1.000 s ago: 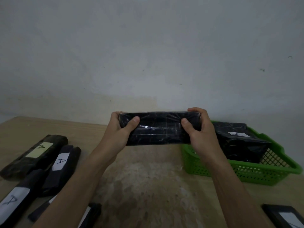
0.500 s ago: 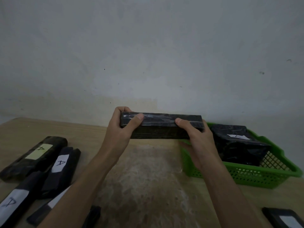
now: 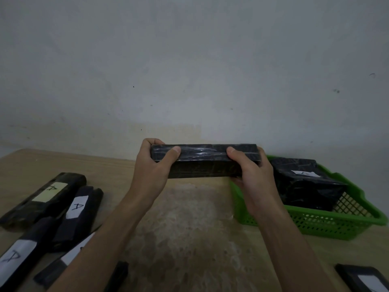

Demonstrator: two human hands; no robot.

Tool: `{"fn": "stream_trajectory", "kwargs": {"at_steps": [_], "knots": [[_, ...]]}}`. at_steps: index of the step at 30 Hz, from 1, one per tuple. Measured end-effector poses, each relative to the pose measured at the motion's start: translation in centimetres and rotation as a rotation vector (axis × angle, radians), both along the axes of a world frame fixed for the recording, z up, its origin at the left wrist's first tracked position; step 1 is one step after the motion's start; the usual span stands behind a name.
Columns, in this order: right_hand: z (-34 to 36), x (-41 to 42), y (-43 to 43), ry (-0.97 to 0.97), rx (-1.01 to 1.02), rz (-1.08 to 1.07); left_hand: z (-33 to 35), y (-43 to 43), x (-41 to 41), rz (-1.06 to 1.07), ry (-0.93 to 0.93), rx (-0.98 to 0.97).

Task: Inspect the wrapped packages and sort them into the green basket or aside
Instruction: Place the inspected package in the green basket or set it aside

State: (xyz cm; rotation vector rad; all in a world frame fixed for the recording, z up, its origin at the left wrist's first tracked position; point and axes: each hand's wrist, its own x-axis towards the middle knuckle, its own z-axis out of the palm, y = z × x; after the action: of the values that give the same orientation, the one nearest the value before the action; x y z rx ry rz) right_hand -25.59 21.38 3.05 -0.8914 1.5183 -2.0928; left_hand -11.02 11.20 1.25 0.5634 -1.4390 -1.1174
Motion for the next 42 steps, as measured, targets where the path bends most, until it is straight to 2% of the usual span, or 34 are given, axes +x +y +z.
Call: {"fn": "stream_trajectory", "kwargs": {"at_steps": [4,8,12,15,19,24,28,34,42], "knots": [[0.4,0.0,0.4,0.112,0.041,-0.009,-0.2,-0.3,0.3,-0.036,-0.026,-0.004],[1.2,-0.4,0.7,0.086,0.104,0.062,-0.2,-0.9,0.4,-0.074,-0.011,0.079],[1.5,-0.8,1.2,0.180,0.155,0.033,-0.4,-1.1,0.7,-0.159,-0.063,0.050],[1.5,-0.7,1.6,0.283,0.086,-0.014,-0.1,-1.2,1.6,-0.290,-0.179,-0.029],[1.5,-1.0,1.8,0.311,0.050,-0.030,0.6,-0.9,2.6,-0.511,-0.412,-0.102],[1.6,-1.9,2.0,0.155,0.025,0.101,0.5,-0.6,2.1,-0.467,-0.448,-0.172],[1.7,-1.8,2.2,0.236,0.026,0.163,0.4,-0.4,2.0,-0.478,-0.517,-0.231],[1.6,-0.1,2.0,0.482,0.116,0.276,1.3,0.4,1.5,-0.378,-0.312,-0.321],[1.4,1.1,1.4,0.462,0.053,0.289,1.9,0.7,1.7,-0.375,-0.244,-0.280]]}}
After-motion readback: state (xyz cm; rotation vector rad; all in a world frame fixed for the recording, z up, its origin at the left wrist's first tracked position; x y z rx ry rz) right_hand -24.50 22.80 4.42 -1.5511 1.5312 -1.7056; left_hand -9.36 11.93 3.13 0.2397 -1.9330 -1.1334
